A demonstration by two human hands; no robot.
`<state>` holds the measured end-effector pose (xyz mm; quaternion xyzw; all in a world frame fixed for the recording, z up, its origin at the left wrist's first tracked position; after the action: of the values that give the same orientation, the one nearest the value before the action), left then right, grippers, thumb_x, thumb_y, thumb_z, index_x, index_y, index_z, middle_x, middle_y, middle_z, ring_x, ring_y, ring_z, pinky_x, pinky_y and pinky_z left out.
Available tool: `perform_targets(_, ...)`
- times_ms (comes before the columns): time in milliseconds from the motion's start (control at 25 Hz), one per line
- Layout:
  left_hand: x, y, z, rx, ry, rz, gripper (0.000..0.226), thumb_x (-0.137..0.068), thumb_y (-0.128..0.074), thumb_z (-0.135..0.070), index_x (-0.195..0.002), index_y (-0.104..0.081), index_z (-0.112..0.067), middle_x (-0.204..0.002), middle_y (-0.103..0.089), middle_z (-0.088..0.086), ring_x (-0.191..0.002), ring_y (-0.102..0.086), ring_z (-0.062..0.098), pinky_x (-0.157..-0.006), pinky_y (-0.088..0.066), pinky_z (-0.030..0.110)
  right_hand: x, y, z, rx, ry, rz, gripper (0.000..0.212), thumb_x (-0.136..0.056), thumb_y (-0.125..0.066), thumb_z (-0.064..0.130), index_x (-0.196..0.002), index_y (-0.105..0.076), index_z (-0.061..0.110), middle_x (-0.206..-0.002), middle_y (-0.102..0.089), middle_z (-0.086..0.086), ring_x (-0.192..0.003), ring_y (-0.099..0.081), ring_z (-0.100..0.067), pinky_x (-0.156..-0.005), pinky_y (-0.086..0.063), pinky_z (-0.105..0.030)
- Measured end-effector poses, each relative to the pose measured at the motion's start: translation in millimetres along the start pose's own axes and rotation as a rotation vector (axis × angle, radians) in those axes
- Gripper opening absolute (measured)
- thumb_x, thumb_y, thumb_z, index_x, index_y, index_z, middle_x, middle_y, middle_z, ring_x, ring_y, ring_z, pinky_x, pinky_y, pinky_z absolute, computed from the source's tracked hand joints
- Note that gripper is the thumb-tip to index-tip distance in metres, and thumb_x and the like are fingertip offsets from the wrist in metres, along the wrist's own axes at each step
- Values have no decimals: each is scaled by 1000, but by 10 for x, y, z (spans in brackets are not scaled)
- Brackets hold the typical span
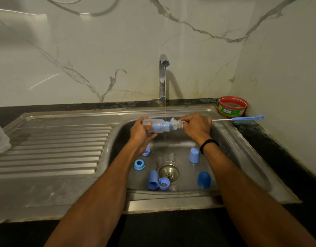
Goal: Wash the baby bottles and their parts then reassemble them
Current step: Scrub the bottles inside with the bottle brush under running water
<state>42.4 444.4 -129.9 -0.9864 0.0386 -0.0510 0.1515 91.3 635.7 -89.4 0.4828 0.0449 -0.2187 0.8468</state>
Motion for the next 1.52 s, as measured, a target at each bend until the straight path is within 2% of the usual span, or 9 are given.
perform_targets(120,52,-5,16,32,17,77,37,-101,-52,-13,-138,-52,-17,-129,-60,15,-114,-65,33,-91,-59,42,32,-41,23,-30,10,-2,24,-90,-61,22,-104,-76,35,-101,-75,8,-102,-62,-19,-103,-24,-36)
perform_targets(320,26,49,19,-54,123,31,41,-94,-67,-41,-122,-64,-11,-118,-68,16,-102,-68,27,-89,-59,38,38,-1,17,-10,42,-49,22,-92,-62,23,-104,-76,34,-101,-74,7,-102,-62,-18,-101,-23,-32)
perform_targets(440,-26,81,10,-22,54,-37,37,-92,-69,-25,-123,-63,-5,-123,-67,18,-108,-68,30,-92,-58,41,50,-41,65,-14,53,-19,22,-92,-61,23,-104,-75,35,-101,-74,7,-102,-61,-19,-99,-24,-33)
perform_targets(600,38,83,-21,27,90,89,28,-92,-66,-8,-119,-60,-7,-127,-62,18,-114,-64,32,-102,-53,44,28,-3,35,-25,16,-43,21,-92,-63,23,-105,-76,34,-103,-74,6,-102,-62,-19,-100,-25,-31)
perform_targets(720,-32,116,-71,34,40,99,45,-92,-65,-7,-136,-54,-6,-134,-59,18,-117,-62,31,-102,-53,41,24,11,50,-59,-20,-57,22,-92,-62,23,-106,-75,33,-105,-74,6,-103,-62,-20,-99,-26,-31)
perform_targets(920,37,148,-85,32,214,161,65,-82,-74,-48,-132,-57,-10,-126,-62,20,-109,-66,31,-89,-60,39,57,-32,126,-80,43,-38,21,-92,-63,21,-106,-76,31,-101,-75,5,-98,-64,-19,-105,-35,-35)
perform_targets(1160,-84,165,-84,-3,59,157,35,-98,-58,-10,-132,-59,-19,-129,-57,13,-114,-63,35,-79,-59,32,75,32,128,-11,-5,-89,24,-91,-62,20,-108,-75,32,-106,-74,6,-103,-62,-20,-99,-26,-32)
perform_targets(1360,-78,167,-100,9,41,90,36,-98,-61,-30,-131,-58,-14,-129,-62,12,-114,-65,31,-89,-59,37,53,7,142,-34,-7,-46,23,-91,-64,23,-109,-75,32,-105,-74,7,-102,-63,-20,-100,-29,-34)
perform_targets(1520,-106,152,-40,-1,72,107,36,-97,-63,-19,-130,-57,-5,-132,-62,18,-116,-64,31,-102,-54,43,67,23,140,-4,-35,-96,24,-91,-63,20,-107,-75,33,-103,-74,6,-100,-62,-20,-99,-26,-33)
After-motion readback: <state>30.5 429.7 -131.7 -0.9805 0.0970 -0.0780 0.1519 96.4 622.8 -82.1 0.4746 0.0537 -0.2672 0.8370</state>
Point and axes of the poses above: each hand's wrist, its own x-axis away from the middle knuckle, its own y-axis out of the back of the hand, z = x × y, the point moved 1 cm from there along -x, towards the middle knuckle
